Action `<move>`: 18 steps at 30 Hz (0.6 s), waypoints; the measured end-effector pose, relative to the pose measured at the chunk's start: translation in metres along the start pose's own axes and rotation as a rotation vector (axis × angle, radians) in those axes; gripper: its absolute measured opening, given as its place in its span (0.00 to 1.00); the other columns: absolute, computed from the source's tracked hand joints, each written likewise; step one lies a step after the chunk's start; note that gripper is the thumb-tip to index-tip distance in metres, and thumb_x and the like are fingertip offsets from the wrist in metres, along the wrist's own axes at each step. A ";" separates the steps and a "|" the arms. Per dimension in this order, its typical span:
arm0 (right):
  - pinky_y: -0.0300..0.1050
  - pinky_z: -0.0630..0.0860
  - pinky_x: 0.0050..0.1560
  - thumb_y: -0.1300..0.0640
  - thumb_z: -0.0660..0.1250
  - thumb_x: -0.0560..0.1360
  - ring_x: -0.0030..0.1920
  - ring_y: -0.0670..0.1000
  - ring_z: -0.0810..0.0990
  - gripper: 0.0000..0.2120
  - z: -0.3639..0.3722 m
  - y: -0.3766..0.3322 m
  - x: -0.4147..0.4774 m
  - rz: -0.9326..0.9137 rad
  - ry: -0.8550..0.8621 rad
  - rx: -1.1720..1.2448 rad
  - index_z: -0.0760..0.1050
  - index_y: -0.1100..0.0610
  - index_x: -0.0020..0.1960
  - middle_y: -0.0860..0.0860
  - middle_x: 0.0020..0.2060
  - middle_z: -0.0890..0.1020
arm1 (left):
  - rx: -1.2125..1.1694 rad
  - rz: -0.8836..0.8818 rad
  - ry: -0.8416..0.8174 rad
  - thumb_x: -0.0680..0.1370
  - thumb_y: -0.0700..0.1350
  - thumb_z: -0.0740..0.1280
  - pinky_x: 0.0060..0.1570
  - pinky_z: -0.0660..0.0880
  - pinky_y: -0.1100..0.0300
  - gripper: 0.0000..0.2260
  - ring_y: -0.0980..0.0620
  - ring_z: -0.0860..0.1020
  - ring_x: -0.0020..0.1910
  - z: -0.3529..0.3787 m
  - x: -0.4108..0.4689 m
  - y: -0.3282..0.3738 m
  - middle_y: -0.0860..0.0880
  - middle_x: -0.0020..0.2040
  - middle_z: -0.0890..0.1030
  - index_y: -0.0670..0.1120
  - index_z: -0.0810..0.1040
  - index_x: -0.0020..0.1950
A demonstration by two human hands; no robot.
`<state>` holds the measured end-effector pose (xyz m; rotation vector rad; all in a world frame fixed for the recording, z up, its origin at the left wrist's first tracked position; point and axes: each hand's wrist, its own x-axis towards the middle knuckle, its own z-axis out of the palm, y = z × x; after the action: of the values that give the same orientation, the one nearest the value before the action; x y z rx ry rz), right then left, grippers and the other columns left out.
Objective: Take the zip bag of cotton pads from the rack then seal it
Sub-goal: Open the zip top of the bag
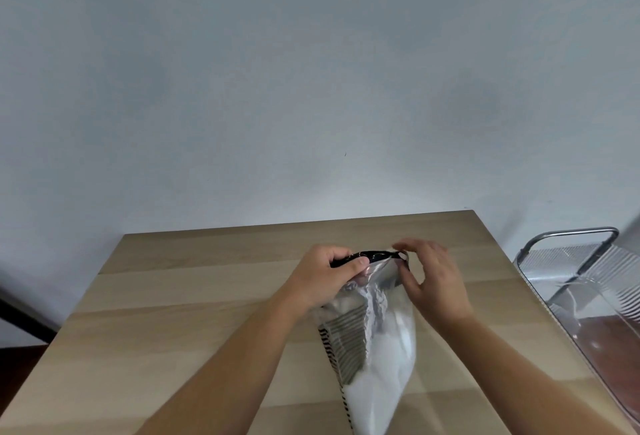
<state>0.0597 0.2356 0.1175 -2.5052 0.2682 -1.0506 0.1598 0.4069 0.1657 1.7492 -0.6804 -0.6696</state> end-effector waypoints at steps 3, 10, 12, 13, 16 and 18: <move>0.46 0.73 0.56 0.65 0.73 0.68 0.54 0.48 0.76 0.12 -0.004 0.007 0.000 0.012 0.117 0.031 0.79 0.59 0.51 0.53 0.48 0.83 | -0.068 -0.017 0.024 0.75 0.50 0.68 0.28 0.72 0.68 0.09 0.61 0.79 0.32 -0.007 -0.002 0.003 0.55 0.32 0.84 0.53 0.83 0.35; 0.45 0.69 0.59 0.65 0.71 0.70 0.58 0.52 0.73 0.05 -0.014 0.006 0.013 0.101 0.061 0.151 0.84 0.58 0.43 0.52 0.54 0.81 | 0.070 -0.033 0.031 0.74 0.50 0.68 0.32 0.73 0.70 0.08 0.61 0.79 0.33 -0.021 0.000 -0.005 0.57 0.33 0.84 0.55 0.83 0.35; 0.41 0.66 0.59 0.62 0.71 0.71 0.59 0.47 0.70 0.04 -0.018 0.006 0.017 0.192 -0.033 0.210 0.83 0.56 0.42 0.47 0.56 0.78 | 0.142 -0.011 0.036 0.75 0.49 0.68 0.29 0.68 0.73 0.11 0.65 0.75 0.28 -0.024 0.001 -0.007 0.60 0.28 0.81 0.54 0.82 0.33; 0.40 0.64 0.59 0.60 0.70 0.71 0.60 0.45 0.69 0.04 -0.020 0.007 0.019 0.227 -0.091 0.234 0.83 0.54 0.41 0.45 0.56 0.77 | 0.164 -0.005 0.032 0.75 0.48 0.68 0.27 0.66 0.74 0.11 0.67 0.73 0.26 -0.024 0.001 -0.008 0.61 0.26 0.80 0.54 0.81 0.32; 0.42 0.63 0.58 0.55 0.67 0.74 0.60 0.45 0.70 0.09 -0.023 0.012 0.024 0.284 -0.281 0.300 0.79 0.49 0.35 0.42 0.57 0.76 | 0.229 0.023 0.030 0.75 0.47 0.68 0.27 0.63 0.71 0.12 0.65 0.69 0.24 -0.028 0.003 -0.013 0.60 0.24 0.77 0.54 0.80 0.31; 0.43 0.65 0.56 0.56 0.64 0.76 0.59 0.46 0.73 0.13 -0.023 0.015 0.027 0.319 -0.376 0.348 0.78 0.51 0.33 0.42 0.56 0.76 | 0.268 0.033 0.027 0.75 0.47 0.68 0.30 0.62 0.64 0.11 0.58 0.68 0.28 -0.029 0.005 -0.017 0.55 0.28 0.76 0.53 0.80 0.32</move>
<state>0.0616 0.2066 0.1424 -2.1926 0.3256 -0.4450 0.1864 0.4261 0.1564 1.9840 -0.8084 -0.5498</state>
